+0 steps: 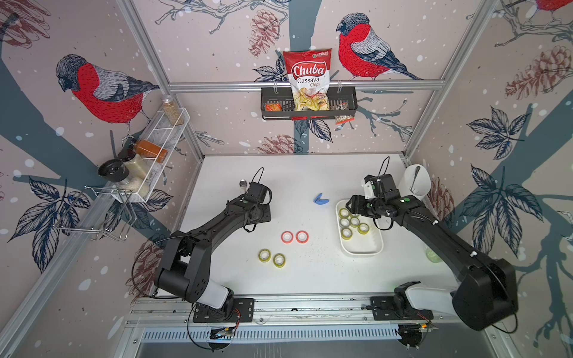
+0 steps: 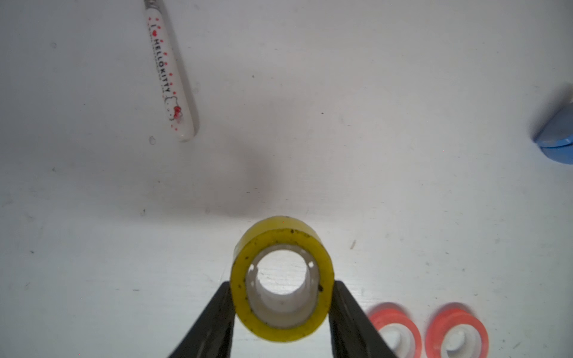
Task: Put the transparent tape into the storage box
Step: Pick up the tape from the center of the board, then place the tape in the storage box.
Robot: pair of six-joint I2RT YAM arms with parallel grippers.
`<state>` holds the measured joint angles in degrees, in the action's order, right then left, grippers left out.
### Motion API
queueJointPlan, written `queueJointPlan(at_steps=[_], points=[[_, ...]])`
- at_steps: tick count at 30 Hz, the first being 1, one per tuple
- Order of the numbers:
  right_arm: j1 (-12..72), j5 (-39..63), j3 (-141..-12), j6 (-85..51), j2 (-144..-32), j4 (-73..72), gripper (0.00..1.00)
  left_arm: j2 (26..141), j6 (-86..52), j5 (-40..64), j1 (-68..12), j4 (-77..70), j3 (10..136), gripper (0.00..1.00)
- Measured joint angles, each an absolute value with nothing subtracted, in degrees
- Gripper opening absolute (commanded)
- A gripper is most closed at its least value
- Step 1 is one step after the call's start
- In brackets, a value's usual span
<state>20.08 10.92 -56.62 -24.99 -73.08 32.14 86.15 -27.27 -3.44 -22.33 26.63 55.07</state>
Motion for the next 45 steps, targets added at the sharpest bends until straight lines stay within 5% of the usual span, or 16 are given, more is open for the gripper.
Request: queueJointPlan(at_steps=[22,45], points=[[1.1,16.4,-51.6,-26.9,-66.1,33.9,0.67,101.3,-26.5,0.0,-44.6,29.6,83.2,0.48],[-5.3,19.5,-49.1,-24.2,-64.3,35.1,0.65,120.6,-24.6,4.7,-59.4,33.2,102.7,0.46]])
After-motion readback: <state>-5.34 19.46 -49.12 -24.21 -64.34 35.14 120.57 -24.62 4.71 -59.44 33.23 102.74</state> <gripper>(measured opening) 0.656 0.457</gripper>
